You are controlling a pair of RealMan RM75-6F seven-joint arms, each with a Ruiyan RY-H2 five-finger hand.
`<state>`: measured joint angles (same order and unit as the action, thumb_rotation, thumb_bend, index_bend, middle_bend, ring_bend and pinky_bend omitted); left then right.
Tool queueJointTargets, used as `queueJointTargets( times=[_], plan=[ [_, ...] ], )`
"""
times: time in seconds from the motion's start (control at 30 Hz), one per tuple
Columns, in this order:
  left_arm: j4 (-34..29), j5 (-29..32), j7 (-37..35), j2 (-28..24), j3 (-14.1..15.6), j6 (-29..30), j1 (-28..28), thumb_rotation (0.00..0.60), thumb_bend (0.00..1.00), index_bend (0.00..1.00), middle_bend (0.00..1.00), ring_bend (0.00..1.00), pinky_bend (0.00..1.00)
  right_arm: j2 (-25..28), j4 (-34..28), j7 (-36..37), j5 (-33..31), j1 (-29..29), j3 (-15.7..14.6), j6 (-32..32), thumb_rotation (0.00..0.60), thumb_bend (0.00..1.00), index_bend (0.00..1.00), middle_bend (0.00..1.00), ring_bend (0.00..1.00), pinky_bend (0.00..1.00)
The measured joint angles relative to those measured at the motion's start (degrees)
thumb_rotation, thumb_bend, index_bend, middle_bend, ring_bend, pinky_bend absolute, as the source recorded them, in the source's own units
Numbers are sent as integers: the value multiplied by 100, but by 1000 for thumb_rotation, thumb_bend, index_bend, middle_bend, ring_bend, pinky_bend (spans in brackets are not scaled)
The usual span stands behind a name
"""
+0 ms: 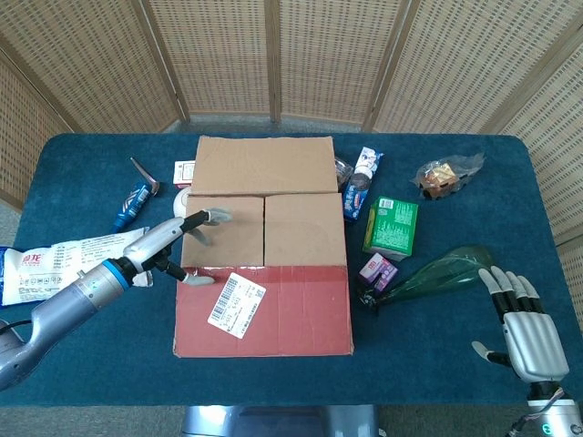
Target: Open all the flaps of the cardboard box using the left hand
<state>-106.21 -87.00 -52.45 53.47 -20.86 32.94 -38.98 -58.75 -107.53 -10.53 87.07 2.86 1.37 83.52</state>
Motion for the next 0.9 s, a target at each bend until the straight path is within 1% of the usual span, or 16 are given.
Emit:
queueJointTargets(
  times=[0.1, 0.2, 0.3, 0.4, 0.53, 0.63, 0.73, 0.9],
  plan=[
    [-18, -233, -718, -67, 113, 28, -63, 600, 1, 122, 98, 168, 362, 8, -9, 14, 20, -5, -8, 11, 600, 0, 0, 0, 0, 0],
    [17, -697, -1504, -155, 292, 129, -168, 600, 0, 112, 89, 164, 367, 6, -8, 1, 22, -4, -11, 9, 600, 0, 0, 0, 0, 0],
    [85, -1213, -2246, -240, 550, 308, -319, 600, 0, 102, 77, 164, 369, 2, -15, -13, 39, -4, -16, 15, 600, 0, 0, 0, 0, 0],
    [186, -1692, -2990, -304, 879, 592, -506, 600, 0, 96, 69, 165, 406, 0, -19, -18, 37, -5, -20, 13, 600, 0, 0, 0, 0, 0],
    [407, -2326, -4009, -370, 1404, 1167, -814, 600, 0, 82, 60, 176, 455, -4, -20, -24, 48, -4, -27, 11, 600, 0, 0, 0, 0, 0],
    [595, -2725, -4549, -410, 1780, 1679, -1026, 600, 0, 81, 57, 177, 468, -9, -19, -35, 47, -4, -30, 9, 600, 0, 0, 0, 0, 0],
    [736, -2961, -4891, -447, 2062, 2148, -1177, 600, 0, 81, 55, 178, 475, -13, -22, -47, 39, 0, -28, 2, 600, 0, 0, 0, 0, 0],
    [856, -3131, -5224, -518, 2352, 2851, -1286, 600, 0, 82, 54, 195, 497, -24, -25, -80, 35, 7, -33, -13, 600, 0, 0, 0, 0, 0]
  ],
)
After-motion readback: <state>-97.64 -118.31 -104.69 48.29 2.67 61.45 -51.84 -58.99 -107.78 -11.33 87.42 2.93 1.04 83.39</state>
